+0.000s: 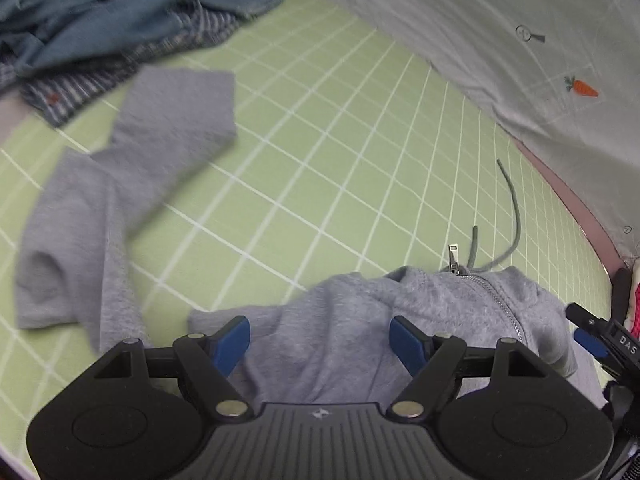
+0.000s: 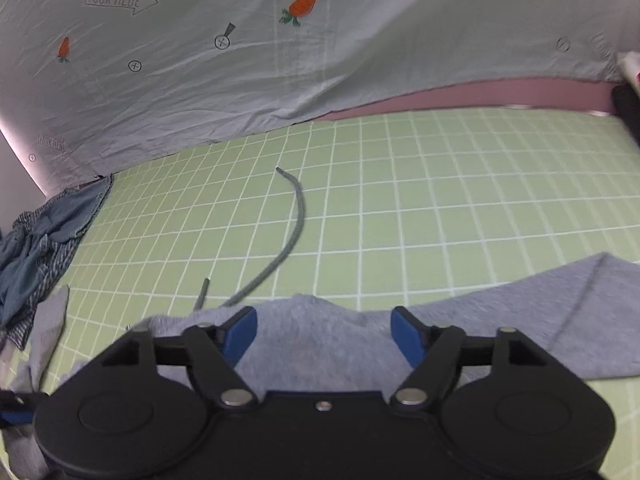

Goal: Fold clothes

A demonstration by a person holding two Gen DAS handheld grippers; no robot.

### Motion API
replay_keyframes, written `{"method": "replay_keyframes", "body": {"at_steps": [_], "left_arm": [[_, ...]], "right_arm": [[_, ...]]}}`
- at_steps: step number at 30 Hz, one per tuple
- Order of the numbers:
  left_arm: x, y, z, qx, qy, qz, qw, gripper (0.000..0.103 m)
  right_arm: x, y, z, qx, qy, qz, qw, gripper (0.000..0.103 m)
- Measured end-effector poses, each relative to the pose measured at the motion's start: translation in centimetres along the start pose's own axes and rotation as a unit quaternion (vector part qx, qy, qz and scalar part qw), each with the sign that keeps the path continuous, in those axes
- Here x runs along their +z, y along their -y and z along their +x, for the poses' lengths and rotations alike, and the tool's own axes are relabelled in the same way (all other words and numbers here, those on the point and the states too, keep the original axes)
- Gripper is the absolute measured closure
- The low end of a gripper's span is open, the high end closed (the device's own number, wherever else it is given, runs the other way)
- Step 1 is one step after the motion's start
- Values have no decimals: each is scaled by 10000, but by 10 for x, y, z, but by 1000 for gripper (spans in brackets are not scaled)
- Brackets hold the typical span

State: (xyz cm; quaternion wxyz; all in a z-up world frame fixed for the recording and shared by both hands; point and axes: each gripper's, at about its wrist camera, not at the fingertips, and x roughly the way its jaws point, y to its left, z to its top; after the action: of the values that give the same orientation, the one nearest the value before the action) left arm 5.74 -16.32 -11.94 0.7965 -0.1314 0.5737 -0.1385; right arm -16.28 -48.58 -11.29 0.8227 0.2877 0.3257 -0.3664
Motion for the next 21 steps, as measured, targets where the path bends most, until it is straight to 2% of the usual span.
{"method": "replay_keyframes", "body": {"at_steps": [2, 3, 4, 5, 6, 8, 10, 12, 15, 17, 20, 21], "left_arm": [[4, 6, 9, 15, -89, 90, 9999, 27], [6, 10, 14, 22, -134, 136, 9998, 32], [6, 12, 14, 6, -124, 208, 9997, 39], [5, 14, 13, -165, -102, 266, 9995, 70], [4, 17, 11, -288, -88, 284, 9991, 80], [0, 24, 3, -204, 62, 511, 9985, 86], [-3, 29, -16, -277, 336, 581, 9974, 89], [-7, 32, -41, -536, 557, 566, 9954, 90], [-18, 40, -74, -951, 659, 849, 9897, 90], [-31, 43, -69, -962, 468, 925, 9900, 89], [-46, 34, -39, -816, -184, 690, 9941, 90], [-49, 30, -34, -806, -282, 590, 9946, 90]], "right_arm": [[3, -1, 18, 118, -253, -62, 9996, 26], [3, -1, 27, 215, -402, -85, 9989, 28], [2, -1, 31, 361, -516, -85, 9980, 49], [1, -1, 33, 518, -580, -69, 9969, 85], [0, -3, 31, 605, -561, -141, 9965, 95], [-5, -11, 18, 643, -365, -449, 9962, 98], [-9, -10, -5, 747, -117, -407, 9963, 98], [-13, -3, -39, 779, 161, -247, 9965, 98], [-25, 11, -91, 753, 450, -101, 9961, 98], [-38, 20, -111, 567, 366, -230, 9975, 98], [-75, 30, -98, 226, -264, -436, 9984, 98], [-88, 30, -91, 179, -439, -449, 9979, 98]]}}
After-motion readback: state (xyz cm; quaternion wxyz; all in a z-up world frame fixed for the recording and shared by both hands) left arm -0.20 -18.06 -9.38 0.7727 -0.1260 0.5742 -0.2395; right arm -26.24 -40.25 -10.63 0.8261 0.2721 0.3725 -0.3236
